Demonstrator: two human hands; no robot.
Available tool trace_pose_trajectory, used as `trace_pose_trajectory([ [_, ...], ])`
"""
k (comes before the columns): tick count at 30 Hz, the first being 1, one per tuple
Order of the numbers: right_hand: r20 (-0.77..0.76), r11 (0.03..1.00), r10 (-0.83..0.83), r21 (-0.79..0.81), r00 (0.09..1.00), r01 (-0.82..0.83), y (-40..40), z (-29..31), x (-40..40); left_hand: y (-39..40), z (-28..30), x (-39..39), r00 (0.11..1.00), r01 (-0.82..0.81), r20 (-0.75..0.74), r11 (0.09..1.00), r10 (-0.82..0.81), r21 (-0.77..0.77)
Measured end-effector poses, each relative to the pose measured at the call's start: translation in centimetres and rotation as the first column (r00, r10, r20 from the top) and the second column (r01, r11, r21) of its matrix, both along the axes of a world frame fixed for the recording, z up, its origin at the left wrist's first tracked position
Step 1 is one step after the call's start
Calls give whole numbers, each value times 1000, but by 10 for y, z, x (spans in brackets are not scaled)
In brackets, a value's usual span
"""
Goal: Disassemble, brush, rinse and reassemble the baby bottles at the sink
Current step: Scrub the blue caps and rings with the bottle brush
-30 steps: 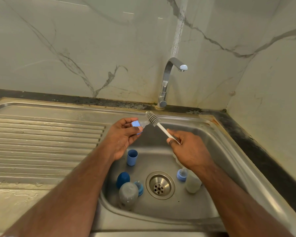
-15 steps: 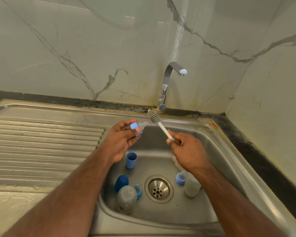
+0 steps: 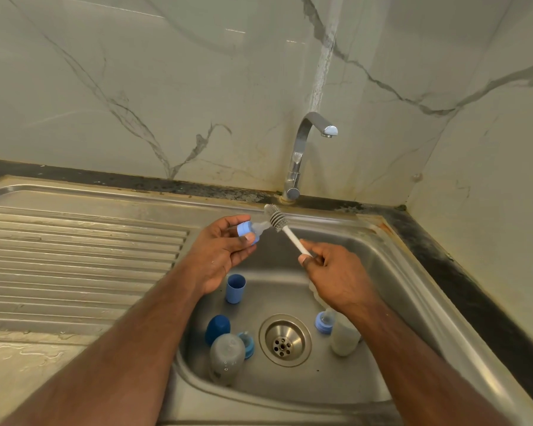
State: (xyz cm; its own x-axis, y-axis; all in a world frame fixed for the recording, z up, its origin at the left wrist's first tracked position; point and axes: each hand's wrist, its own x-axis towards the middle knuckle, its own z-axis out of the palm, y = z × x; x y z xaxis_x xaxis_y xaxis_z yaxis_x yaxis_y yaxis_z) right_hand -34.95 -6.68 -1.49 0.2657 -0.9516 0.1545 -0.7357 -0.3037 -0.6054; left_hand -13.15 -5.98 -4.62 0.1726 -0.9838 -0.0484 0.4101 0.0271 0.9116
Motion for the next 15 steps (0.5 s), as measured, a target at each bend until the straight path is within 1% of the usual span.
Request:
trace_pose_trajectory([
  [2, 16, 1000, -12, -12, 1000, 12, 0, 2, -1, 0, 0, 1, 1000, -13, -8, 1000, 13, 12],
  [4, -1, 1000, 19, -12, 1000, -19, 5, 2, 2, 0, -1, 1, 1000, -21, 13, 1000, 21, 18],
  [6, -50, 999, 28, -16, 998, -29, 6, 1, 3, 0, -2, 1, 999, -13, 47, 1000, 12, 9],
  [9, -133, 1000, -19, -20, 991, 16, 0, 2, -1, 1, -4, 1, 990, 6, 138, 1000, -5, -8],
  [11, -118, 999, -31, -28, 993, 28, -2, 2, -5, 0, -4, 0, 984, 17, 179, 1000, -13, -19],
  [13, -75, 1000, -2, -11, 997, 2, 0, 2, -4, 0, -4, -1, 984, 21, 180, 1000, -17, -18],
  [15, -89, 1000, 16, 8, 996, -15, 1, 0, 0, 0, -3, -1, 983, 27, 180, 1000, -26, -2],
])
